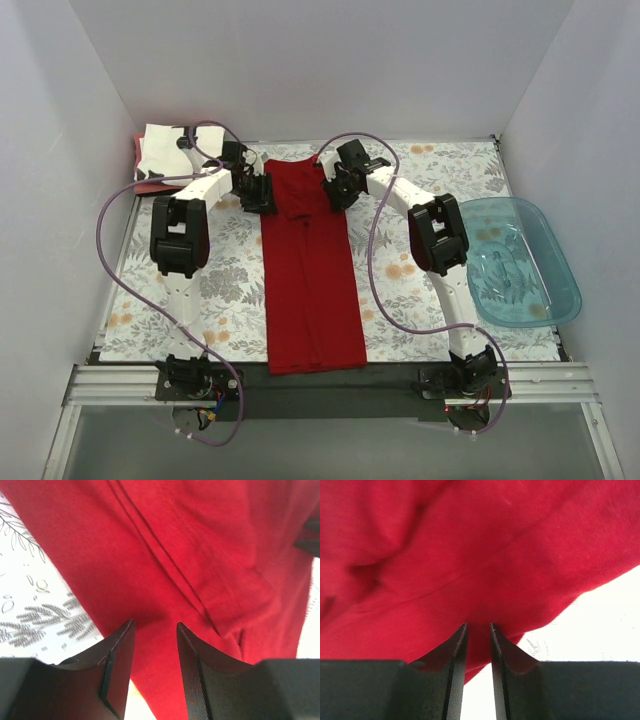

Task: Fold and stack the t-shirts
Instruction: Fold the tshirt

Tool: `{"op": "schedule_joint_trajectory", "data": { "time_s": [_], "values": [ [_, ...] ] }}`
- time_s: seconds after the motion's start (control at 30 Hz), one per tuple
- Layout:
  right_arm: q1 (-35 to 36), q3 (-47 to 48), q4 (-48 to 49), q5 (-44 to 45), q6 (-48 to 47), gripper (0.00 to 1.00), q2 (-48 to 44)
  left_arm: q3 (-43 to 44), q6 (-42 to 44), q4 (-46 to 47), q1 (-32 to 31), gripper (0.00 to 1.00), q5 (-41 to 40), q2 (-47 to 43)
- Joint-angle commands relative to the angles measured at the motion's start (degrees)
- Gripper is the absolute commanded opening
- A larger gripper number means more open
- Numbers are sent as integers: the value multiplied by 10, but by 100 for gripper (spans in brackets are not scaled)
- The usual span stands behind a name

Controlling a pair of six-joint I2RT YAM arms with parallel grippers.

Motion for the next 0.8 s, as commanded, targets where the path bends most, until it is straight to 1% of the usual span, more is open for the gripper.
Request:
{"op": "schedule_joint_trajectory", "data": {
  "time_s": [0.0, 0.1, 0.13, 0.17, 0.23, 0.3, 0.47, 0.57, 0.6, 0.63, 0.67, 0.7, 0.73, 0.77],
  "values": [
    [3, 33, 32, 64, -27, 29, 14, 33, 14, -13, -2, 37, -24, 9],
    [3, 47, 39, 117, -35, 30, 36, 62, 20, -21, -2, 37, -42, 40],
    [3, 55, 40, 140, -36, 30, 41, 87, 21, -28, -2, 37, -47, 49],
    [3, 59, 41, 140, -40, 31, 47, 103, 24, -35, -2, 37, -50, 78],
    [1, 67, 43, 165, -49, 31, 59, 160, 26, -58, -2, 36, -60, 109],
    [1, 76, 51, 178, -56, 31, 72, 195, 29, -66, -2, 35, -62, 148],
    [-1, 97, 89, 234, -81, 31, 102, 294, 34, -69, -2, 33, -89, 205],
    [-5, 121, 99, 245, -86, 31, 114, 314, 35, -57, 0, 33, -88, 220],
    [-6, 112, 124, 248, -88, 32, 110, 315, 37, -51, 0, 33, -83, 220],
    [-6, 107, 133, 250, -92, 34, 105, 313, 38, -39, 0, 34, -80, 211],
    [-7, 106, 138, 238, -100, 39, 93, 309, 37, -31, 0, 36, -76, 203],
    [-8, 103, 152, 239, -104, 41, 85, 304, 33, -17, 0, 42, -75, 193],
    [-8, 104, 157, 240, -109, 44, 75, 301, 30, -9, 1, 45, -75, 181],
    [-9, 105, 158, 234, -118, 47, 54, 300, 29, -3, 1, 49, -75, 154]
  ]
}}
